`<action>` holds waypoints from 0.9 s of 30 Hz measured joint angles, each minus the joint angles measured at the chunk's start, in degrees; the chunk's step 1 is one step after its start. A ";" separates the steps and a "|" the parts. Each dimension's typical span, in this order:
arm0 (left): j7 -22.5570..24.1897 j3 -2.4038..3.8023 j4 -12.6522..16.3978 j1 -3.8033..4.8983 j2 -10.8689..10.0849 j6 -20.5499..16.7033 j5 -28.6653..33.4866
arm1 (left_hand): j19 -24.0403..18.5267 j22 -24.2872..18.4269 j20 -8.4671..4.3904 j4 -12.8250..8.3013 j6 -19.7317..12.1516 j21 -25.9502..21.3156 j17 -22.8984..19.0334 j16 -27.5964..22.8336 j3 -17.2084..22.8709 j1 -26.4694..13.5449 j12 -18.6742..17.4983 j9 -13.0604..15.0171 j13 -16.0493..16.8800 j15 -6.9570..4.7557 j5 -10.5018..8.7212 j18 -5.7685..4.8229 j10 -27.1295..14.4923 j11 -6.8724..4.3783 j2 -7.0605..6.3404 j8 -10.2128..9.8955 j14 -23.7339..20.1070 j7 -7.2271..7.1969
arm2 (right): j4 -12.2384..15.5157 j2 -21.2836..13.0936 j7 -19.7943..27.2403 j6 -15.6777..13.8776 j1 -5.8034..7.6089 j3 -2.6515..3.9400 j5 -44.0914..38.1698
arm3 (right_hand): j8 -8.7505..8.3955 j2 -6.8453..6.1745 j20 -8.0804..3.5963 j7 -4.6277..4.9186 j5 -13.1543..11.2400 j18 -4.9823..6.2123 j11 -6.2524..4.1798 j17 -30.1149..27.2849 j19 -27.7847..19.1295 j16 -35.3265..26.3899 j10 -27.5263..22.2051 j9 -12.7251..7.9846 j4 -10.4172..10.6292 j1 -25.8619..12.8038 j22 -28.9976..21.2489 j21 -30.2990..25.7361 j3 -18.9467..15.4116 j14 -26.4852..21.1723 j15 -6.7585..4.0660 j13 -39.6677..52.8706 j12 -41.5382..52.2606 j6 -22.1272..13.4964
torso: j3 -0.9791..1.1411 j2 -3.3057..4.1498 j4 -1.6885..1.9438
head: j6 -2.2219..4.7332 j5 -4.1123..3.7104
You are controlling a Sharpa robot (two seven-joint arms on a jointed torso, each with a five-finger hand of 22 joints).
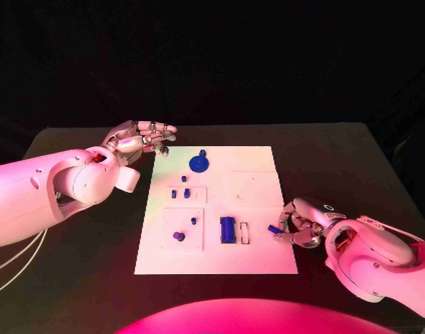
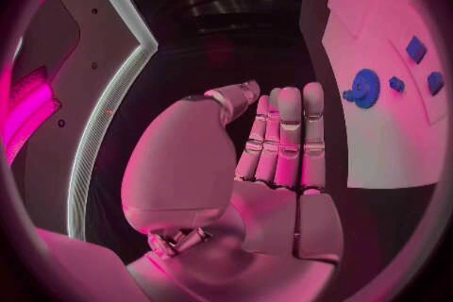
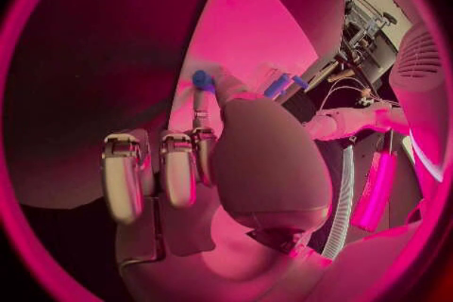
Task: Assemble the parts on the task board
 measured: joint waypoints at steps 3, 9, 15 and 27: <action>-0.01 0.00 0.00 0.00 -0.03 0.01 0.00 | 0.00 0.00 0.00 0.00 0.00 0.00 0.00 0.00 0.00 0.00 0.00 0.00 0.00 0.00 0.00 0.00 0.00 0.00 0.00 0.00 0.00 0.00 | 0.37 -0.05 -0.54 -0.26 -0.03 -0.09 -0.62 | 0.03 0.22 0.00 -0.05 0.01 0.00 -0.20 -0.01 0.00 0.00 0.21 -1.93 0.06 0.22 0.00 0.00 0.43 0.00 0.00 0.00 0.00 0.05 | 0.00 0.00 -0.03 | 0.01 0.16; -0.02 0.00 0.00 0.00 -0.03 0.02 0.01 | 0.00 0.00 0.00 0.00 0.00 0.00 0.00 0.00 0.00 0.00 0.00 0.00 0.00 0.00 0.00 0.00 0.00 0.00 0.00 0.00 0.00 0.00 | 1.01 -0.21 -1.46 -0.68 0.66 -0.48 0.22 | -0.22 0.75 0.00 0.03 0.04 0.00 -0.20 -0.01 0.00 0.23 0.21 -2.39 -0.27 0.76 0.00 0.00 1.67 0.00 0.00 0.00 0.24 0.22 | 0.00 -0.01 -0.04 | -0.07 0.25; -0.03 -0.01 -0.02 0.00 -0.04 0.02 0.01 | 0.00 -0.05 0.00 0.00 0.00 0.00 0.00 0.00 0.00 0.00 0.00 0.00 0.00 0.00 0.00 0.00 0.00 0.00 0.00 0.00 0.00 0.00 | 2.22 0.44 -2.02 -1.66 2.27 -0.51 6.66 | -0.19 0.14 0.00 0.07 0.04 0.00 -0.20 -0.01 0.00 0.23 0.21 -2.13 0.43 -0.96 0.00 0.00 2.72 0.00 0.01 0.00 0.59 0.33 | 0.02 0.01 -0.05 | 0.09 0.42; -0.04 -0.01 -0.01 -0.01 0.05 0.04 0.02 | 0.00 -0.05 0.00 0.00 0.00 0.00 0.00 0.00 0.00 0.00 0.23 -0.01 0.00 0.00 0.00 0.00 0.00 0.00 0.00 0.00 0.00 0.00 | 1.83 4.88 -1.87 -3.66 2.90 -0.50 19.35 | 0.22 -0.42 0.00 0.09 0.38 0.00 -0.20 -0.02 0.00 0.23 0.21 -1.93 1.11 -6.92 0.04 0.00 2.82 0.00 0.01 0.00 0.58 0.32 | 0.02 0.07 0.02 | 0.27 0.14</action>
